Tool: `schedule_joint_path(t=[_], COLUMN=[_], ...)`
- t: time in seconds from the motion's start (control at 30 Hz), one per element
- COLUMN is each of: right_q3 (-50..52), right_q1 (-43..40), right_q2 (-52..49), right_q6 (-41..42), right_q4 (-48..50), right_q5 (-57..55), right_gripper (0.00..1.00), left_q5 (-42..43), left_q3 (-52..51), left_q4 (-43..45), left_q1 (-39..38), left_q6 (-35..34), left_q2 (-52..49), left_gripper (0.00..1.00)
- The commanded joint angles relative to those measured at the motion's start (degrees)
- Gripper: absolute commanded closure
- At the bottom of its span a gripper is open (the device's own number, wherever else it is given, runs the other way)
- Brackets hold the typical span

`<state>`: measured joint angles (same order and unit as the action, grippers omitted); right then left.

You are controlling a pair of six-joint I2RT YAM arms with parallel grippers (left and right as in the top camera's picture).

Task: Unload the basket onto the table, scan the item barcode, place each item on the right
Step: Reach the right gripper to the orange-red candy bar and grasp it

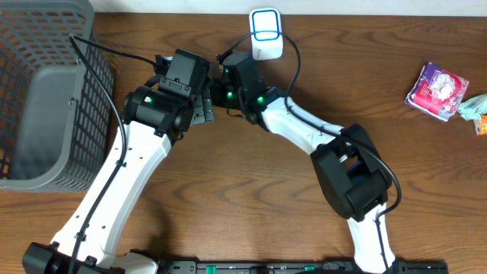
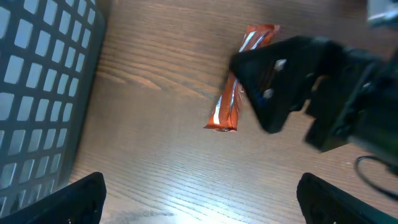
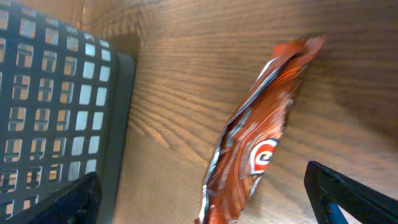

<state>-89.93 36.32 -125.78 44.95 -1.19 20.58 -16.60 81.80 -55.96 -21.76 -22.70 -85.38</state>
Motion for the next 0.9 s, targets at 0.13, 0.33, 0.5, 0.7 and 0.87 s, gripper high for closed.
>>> schedule_joint_path(t=[0.13, 0.33, 0.5, 0.7, 0.87], right_q3=[-0.2, -0.2, -0.2, -0.2, -0.2], right_q1=[2.4, 3.7, 4.7, 5.2, 4.6], right_q2=[-1.0, -2.0, -4.8, -7.6, -7.7], right_q6=[4.8, 5.4, 7.3, 7.3, 4.2], right_q4=[0.2, 0.3, 1.0, 0.6, -0.5], right_q5=[-5.6, -6.5, -6.5, -6.6, -6.5], right_gripper=[0.05, 0.08, 0.08, 0.30, 0.68], left_q5=[-0.2, -0.2, -0.1, -0.2, -0.1], left_q3=[0.7, 0.7, 0.7, 0.7, 0.7], left_q4=[-0.2, -0.2, -0.2, -0.2, -0.2], left_q1=[0.2, 0.2, 0.2, 0.2, 0.2], left_q6=[-0.1, -0.1, -0.1, -0.1, -0.1], left_q2=[0.0, 0.0, 0.0, 0.0, 0.0], left_gripper=[0.02, 0.02, 0.02, 0.02, 0.02])
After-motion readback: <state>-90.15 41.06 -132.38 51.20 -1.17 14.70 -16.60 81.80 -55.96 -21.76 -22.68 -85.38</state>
